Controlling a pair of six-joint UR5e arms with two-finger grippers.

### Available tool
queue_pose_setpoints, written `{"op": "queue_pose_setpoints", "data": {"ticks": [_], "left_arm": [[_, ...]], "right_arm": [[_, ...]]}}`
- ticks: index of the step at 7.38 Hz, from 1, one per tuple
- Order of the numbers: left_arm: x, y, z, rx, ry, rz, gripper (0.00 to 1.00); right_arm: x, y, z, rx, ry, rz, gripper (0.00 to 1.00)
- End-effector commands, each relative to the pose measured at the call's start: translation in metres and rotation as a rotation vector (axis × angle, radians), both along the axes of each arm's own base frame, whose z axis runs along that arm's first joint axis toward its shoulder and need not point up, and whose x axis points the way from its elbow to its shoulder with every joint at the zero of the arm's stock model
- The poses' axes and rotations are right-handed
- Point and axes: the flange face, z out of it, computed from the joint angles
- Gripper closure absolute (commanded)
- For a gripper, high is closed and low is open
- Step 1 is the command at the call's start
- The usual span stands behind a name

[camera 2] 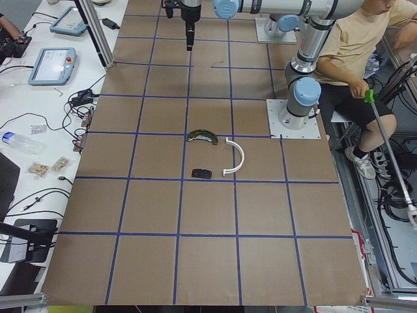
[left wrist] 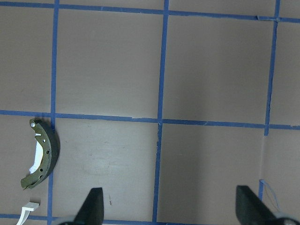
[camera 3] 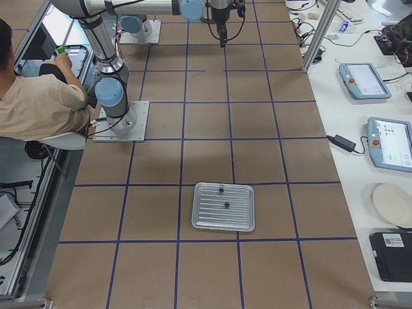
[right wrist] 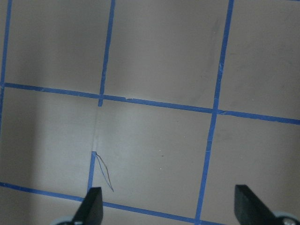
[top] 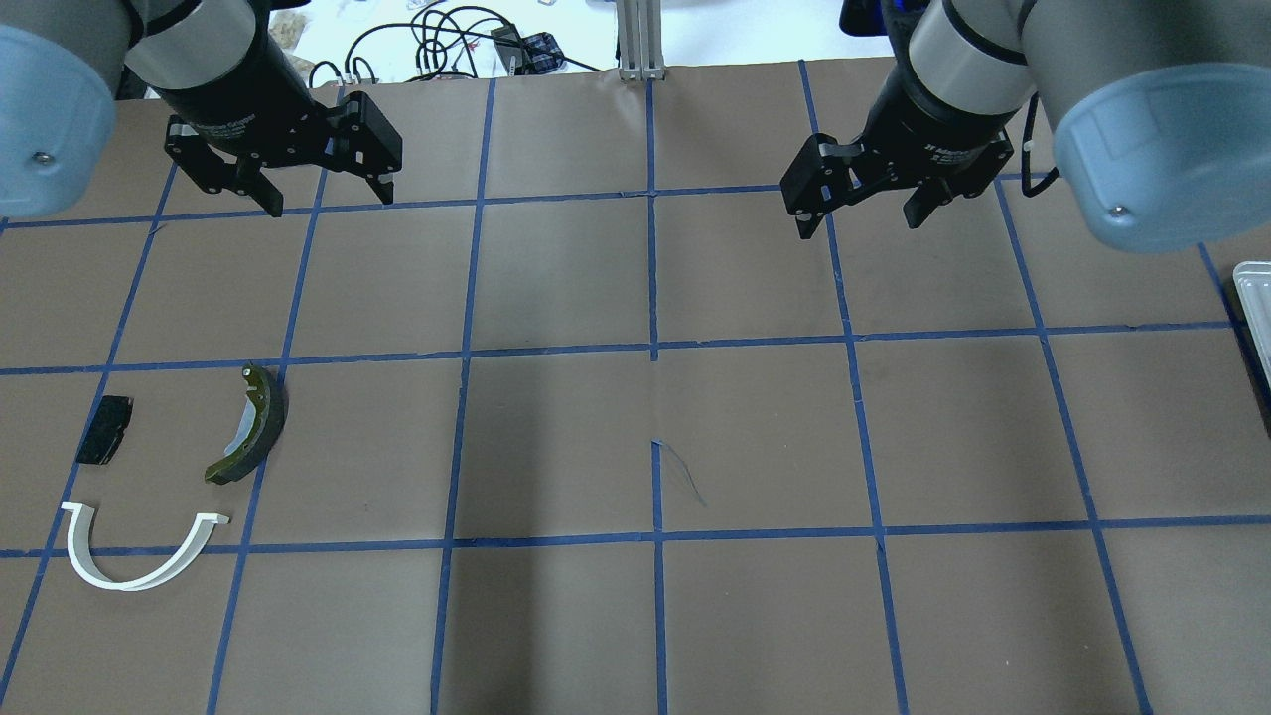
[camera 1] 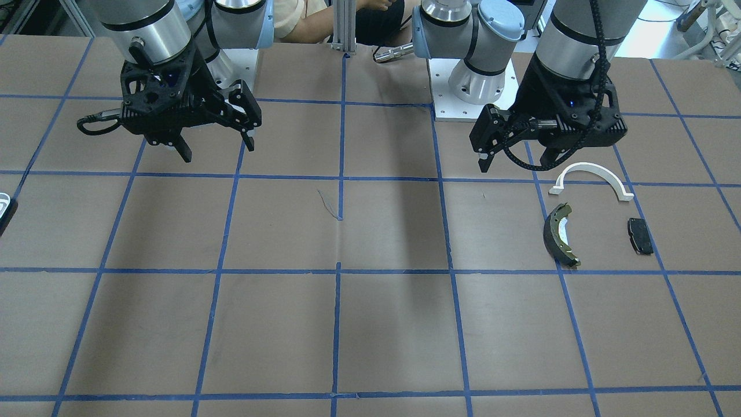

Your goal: Place bearing gear from tray to pile

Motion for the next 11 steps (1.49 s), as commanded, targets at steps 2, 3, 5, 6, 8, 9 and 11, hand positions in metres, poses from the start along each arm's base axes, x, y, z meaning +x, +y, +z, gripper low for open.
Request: {"op": "queue_pose_setpoints", "data": {"ticks": [2,3,5,6,8,9,11], "left_arm": [[0.000,0.003,0.002,-0.003,0.001,-0.002,0.00],[0.000,0.003,0.002,-0.003,-0.001,-0.002,0.00],[0.000,0.004,0.003,-0.006,-0.001,-0.002,0.00],[0.001,0.007,0.007,-0.014,-0.001,0.000,0.00],[0.002,0.006,0.005,-0.009,-0.002,0.000,0.00],[0.001,0.006,0.005,-0.011,0.004,-0.001,0.00],[0.001,0.008,0.009,-0.017,0.005,0.001,0.00]], "right_arm": [[-0.021,-0.004,-0.001,-0.009,0.110,-0.033,0.00],[-0.021,-0.006,0.002,-0.023,0.103,-0.034,0.00],[-0.021,-0.006,0.000,-0.019,0.107,-0.034,0.00],[-0.025,-0.009,-0.003,-0.014,0.109,-0.039,0.00],[-0.117,-0.035,-0.014,0.011,0.112,-0.048,0.00],[-0.176,-0.039,-0.016,0.009,0.125,0.018,0.00],[-0.301,-0.047,-0.042,0.023,0.152,0.136,0.00]]}}
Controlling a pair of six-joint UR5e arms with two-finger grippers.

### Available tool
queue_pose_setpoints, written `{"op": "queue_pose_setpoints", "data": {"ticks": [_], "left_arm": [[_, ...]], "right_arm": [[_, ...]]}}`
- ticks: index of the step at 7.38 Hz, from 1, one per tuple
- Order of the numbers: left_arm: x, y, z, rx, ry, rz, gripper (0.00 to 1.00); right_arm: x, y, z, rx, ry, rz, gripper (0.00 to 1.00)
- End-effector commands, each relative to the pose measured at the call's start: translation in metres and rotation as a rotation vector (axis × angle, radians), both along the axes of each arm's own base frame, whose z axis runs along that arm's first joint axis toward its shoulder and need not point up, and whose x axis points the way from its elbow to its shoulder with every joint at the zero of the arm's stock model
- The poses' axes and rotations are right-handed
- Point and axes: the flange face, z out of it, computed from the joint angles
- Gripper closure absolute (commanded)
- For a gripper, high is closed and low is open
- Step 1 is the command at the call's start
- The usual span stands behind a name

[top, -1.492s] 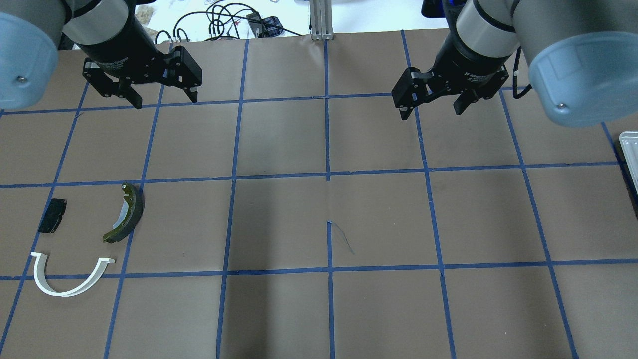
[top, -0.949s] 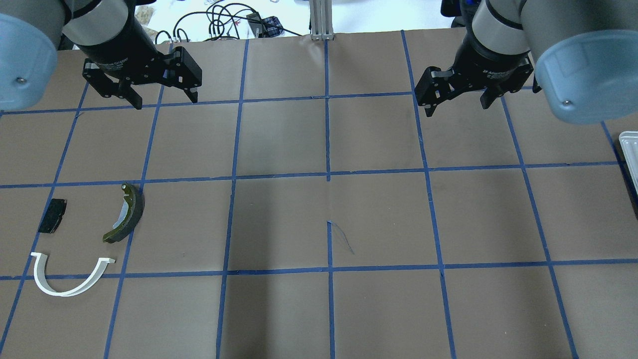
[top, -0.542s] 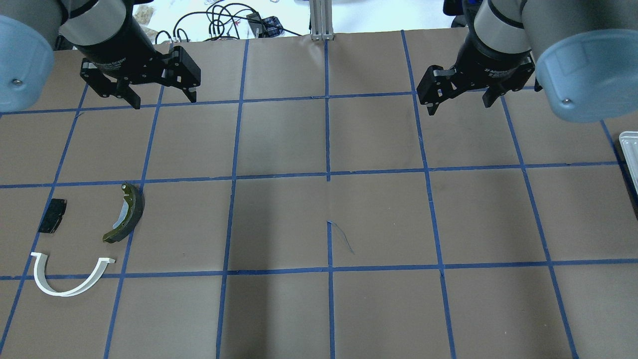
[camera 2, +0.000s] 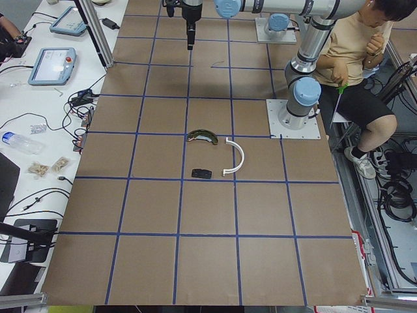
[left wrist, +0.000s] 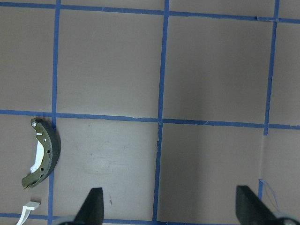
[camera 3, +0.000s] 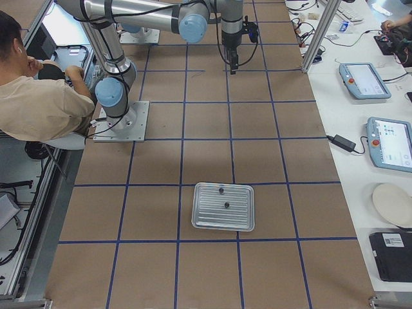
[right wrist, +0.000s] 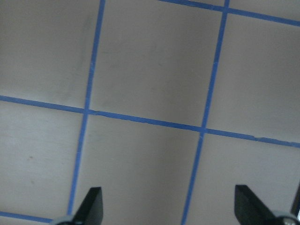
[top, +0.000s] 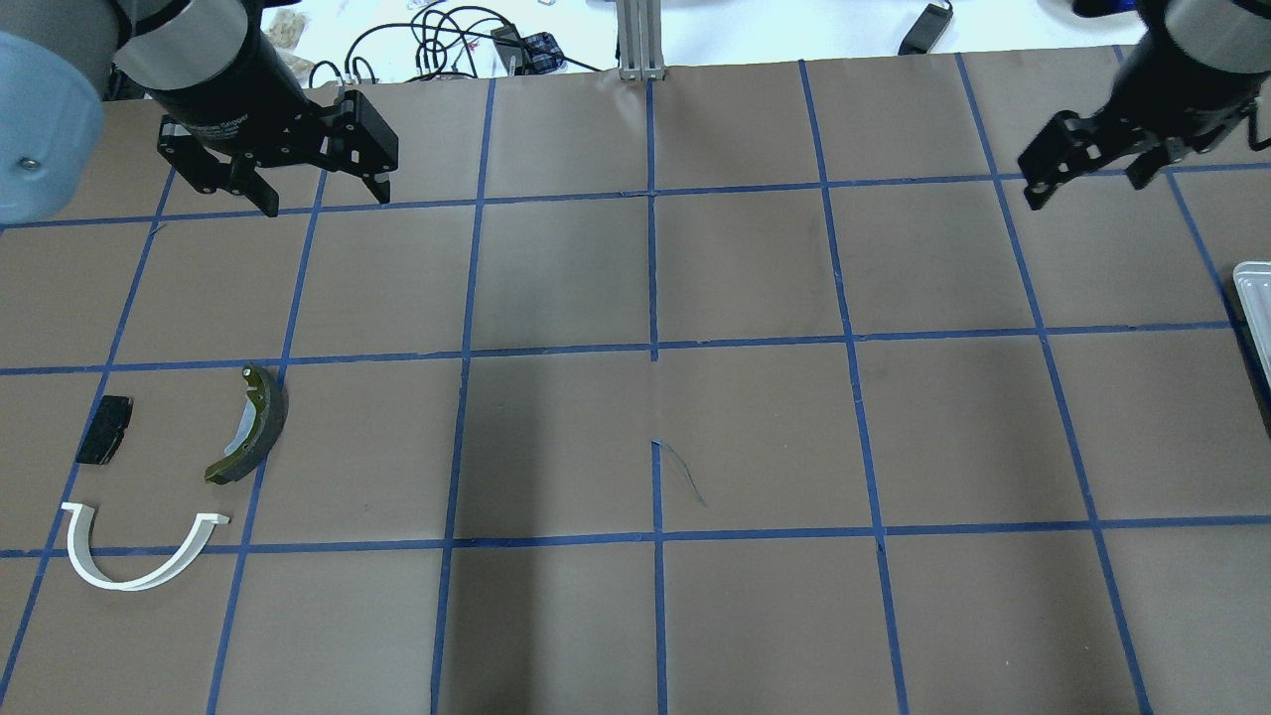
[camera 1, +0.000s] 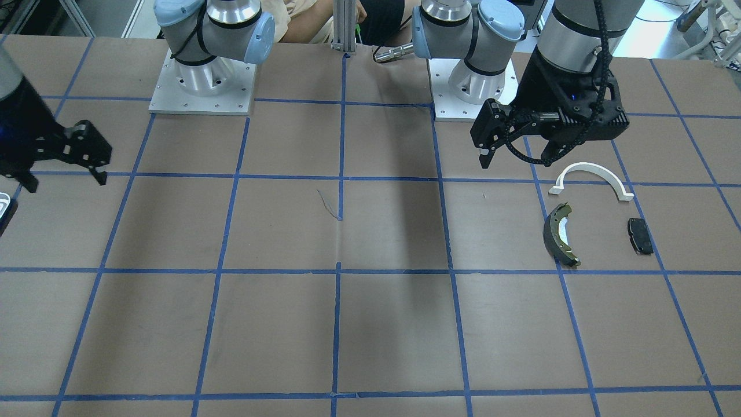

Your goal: Place bearing gear from tray to pile

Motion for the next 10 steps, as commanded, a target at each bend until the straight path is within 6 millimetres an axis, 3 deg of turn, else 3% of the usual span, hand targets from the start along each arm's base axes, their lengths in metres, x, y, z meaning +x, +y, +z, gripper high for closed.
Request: {"op": "queue_pose_setpoints", "data": {"ticks": [1,3,5,7,10], "left_arm": [[0.001,0.003,0.003,-0.006,-0.004,0.001,0.00],[0.001,0.003,0.004,-0.008,-0.004,0.001,0.00],[0.000,0.003,0.002,-0.005,-0.004,0.001,0.00],[0.000,0.002,0.002,-0.003,-0.006,0.001,0.00],[0.001,0.001,0.000,0.000,-0.006,0.001,0.00]], "right_arm": [[-0.154,0.007,-0.032,0.016,0.021,0.103,0.00],[-0.237,0.004,-0.075,0.004,0.065,0.161,0.00],[-0.314,0.011,-0.135,0.012,0.052,0.127,0.00],[-0.342,0.010,-0.187,0.046,0.029,0.075,0.00],[-0.382,0.014,-0.224,0.059,0.007,-0.011,0.00]]}}
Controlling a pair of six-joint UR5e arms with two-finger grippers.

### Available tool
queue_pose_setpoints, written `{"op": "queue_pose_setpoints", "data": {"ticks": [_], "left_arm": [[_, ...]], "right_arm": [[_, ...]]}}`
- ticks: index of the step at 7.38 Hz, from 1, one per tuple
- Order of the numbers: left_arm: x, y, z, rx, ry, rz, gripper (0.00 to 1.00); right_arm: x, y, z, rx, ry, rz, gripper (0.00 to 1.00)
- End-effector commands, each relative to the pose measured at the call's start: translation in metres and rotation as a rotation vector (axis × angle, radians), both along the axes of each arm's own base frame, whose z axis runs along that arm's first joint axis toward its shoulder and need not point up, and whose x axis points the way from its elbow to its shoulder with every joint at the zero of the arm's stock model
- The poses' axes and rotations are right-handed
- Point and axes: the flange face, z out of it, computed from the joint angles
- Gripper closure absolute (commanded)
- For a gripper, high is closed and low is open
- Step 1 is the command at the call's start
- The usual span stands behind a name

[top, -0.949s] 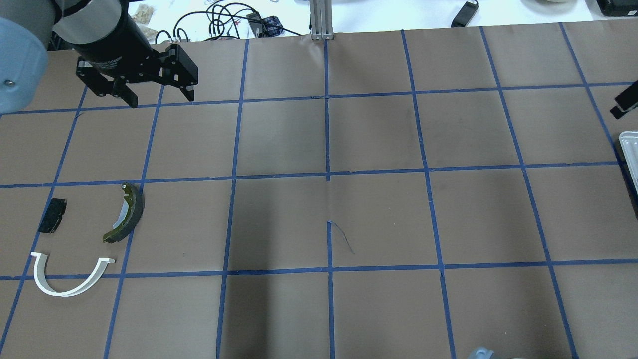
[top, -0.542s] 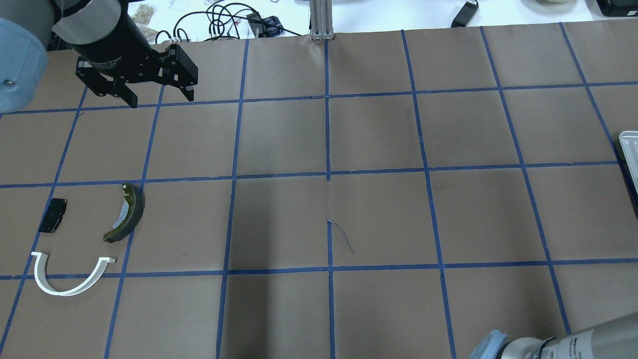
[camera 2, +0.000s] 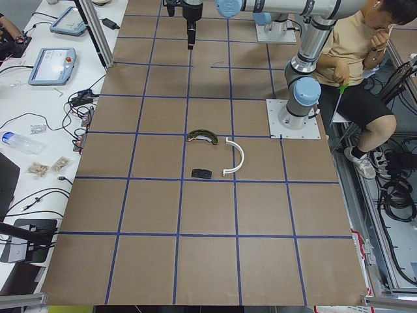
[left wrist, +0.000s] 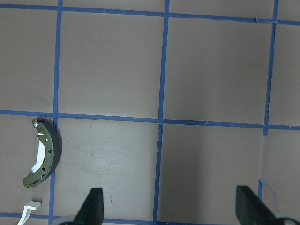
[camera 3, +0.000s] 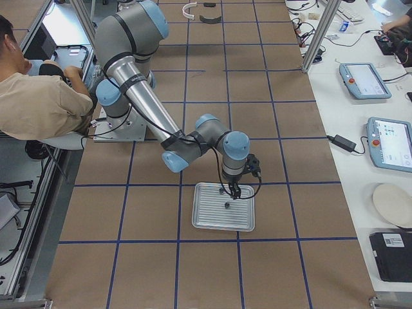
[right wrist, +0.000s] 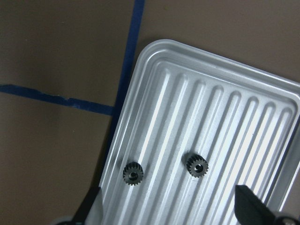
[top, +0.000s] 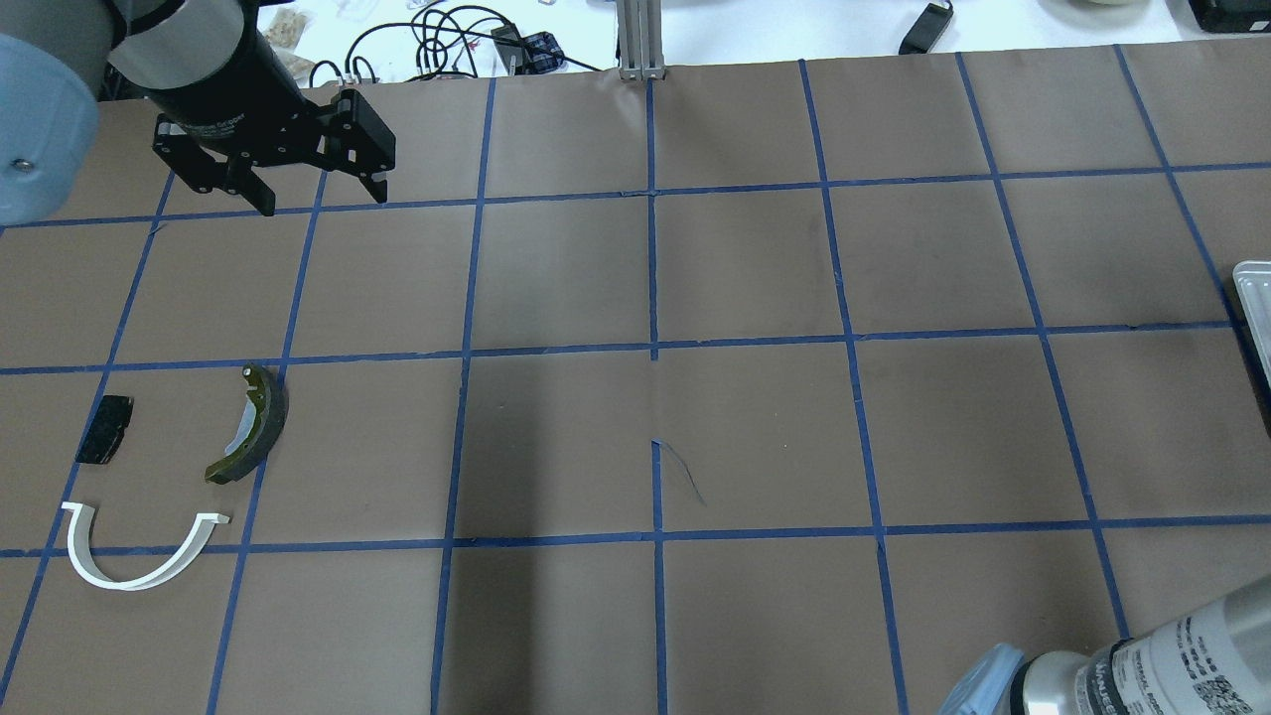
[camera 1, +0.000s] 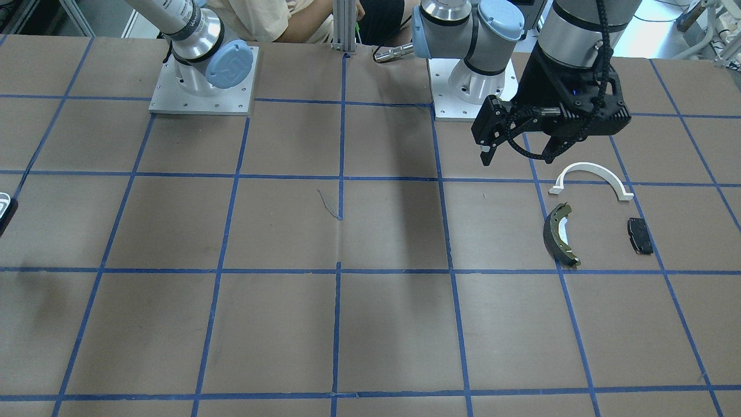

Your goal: Place bearing gear from tray to pile

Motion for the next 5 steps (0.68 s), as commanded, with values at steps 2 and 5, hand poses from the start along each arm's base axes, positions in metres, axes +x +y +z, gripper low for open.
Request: {"op": "queue_pose_setpoints", "data": {"ticks": [2,5], "left_arm": [[0.000,0.000,0.000,0.000,0.000,0.000,0.00],[0.000,0.000,0.002,-0.004,0.000,0.000,0.00]], "right_arm": [[-0.037,0.001,-0.036,0.015,-0.030,-0.035,0.00],[-0.040,-0.001,-0.057,0.026,-0.057,-0.029,0.05]]}}
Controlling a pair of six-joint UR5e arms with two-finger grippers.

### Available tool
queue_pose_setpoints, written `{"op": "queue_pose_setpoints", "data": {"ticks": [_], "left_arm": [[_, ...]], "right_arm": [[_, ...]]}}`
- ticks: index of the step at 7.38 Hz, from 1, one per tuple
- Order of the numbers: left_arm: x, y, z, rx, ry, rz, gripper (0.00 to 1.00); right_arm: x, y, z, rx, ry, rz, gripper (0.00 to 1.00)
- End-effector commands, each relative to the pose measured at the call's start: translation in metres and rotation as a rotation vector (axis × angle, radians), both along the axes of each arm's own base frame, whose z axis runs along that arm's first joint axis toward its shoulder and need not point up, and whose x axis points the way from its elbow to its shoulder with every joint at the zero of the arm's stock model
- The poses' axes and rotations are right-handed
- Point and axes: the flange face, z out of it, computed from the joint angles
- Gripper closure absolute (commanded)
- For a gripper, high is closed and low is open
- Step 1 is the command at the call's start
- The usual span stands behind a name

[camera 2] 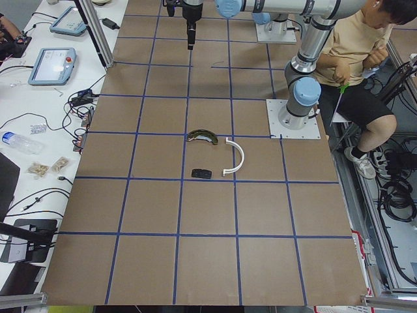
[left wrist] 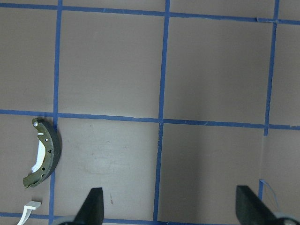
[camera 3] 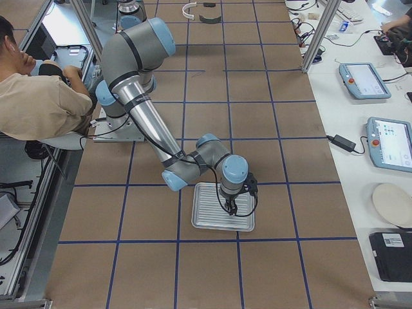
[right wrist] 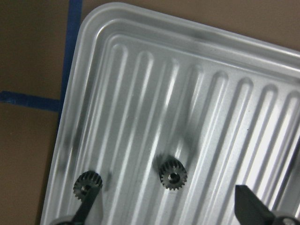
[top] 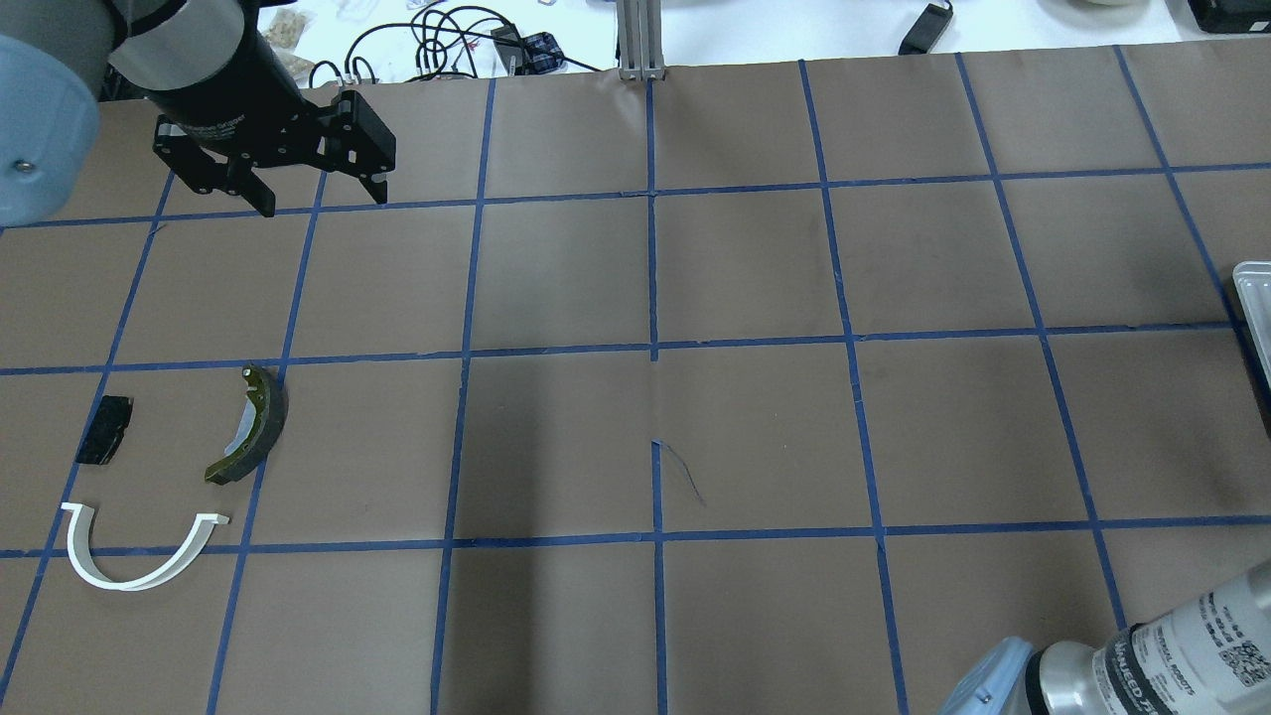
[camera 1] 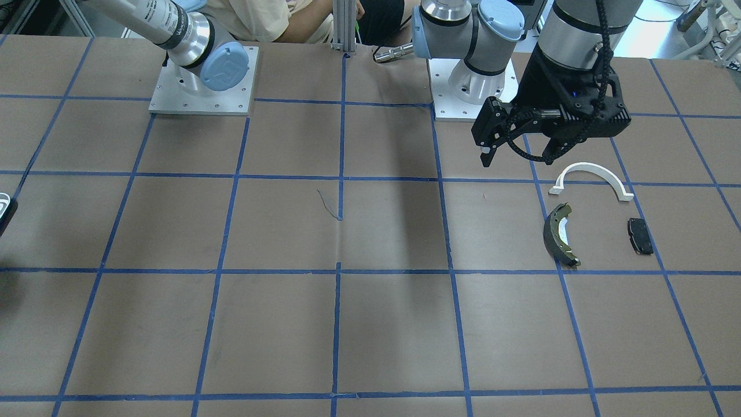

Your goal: Place bearing gear from tray to pile

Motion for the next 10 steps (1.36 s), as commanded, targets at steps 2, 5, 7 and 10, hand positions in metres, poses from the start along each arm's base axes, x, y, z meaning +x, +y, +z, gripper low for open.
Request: {"op": "queue_pose_setpoints", "data": {"ticks": [2,5,7,10], "left_arm": [[0.003,0.001,0.003,-0.005,0.000,0.005,0.00],[0.003,0.001,0.003,-0.005,0.000,0.005,0.00],[0.003,0.001,0.003,-0.005,0.000,0.006,0.00],[0.002,0.000,0.001,-0.002,0.000,0.005,0.00]], "right_arm": [[-0.006,-0.004,-0.015,-0.005,0.004,0.002,0.08],[-0.013,-0.010,-0.022,-0.006,0.007,0.000,0.15],[-0.012,-0.008,-0.024,0.004,0.006,0.002,0.27],[-0.011,-0.008,-0.024,0.000,-0.001,0.002,0.42]]}}
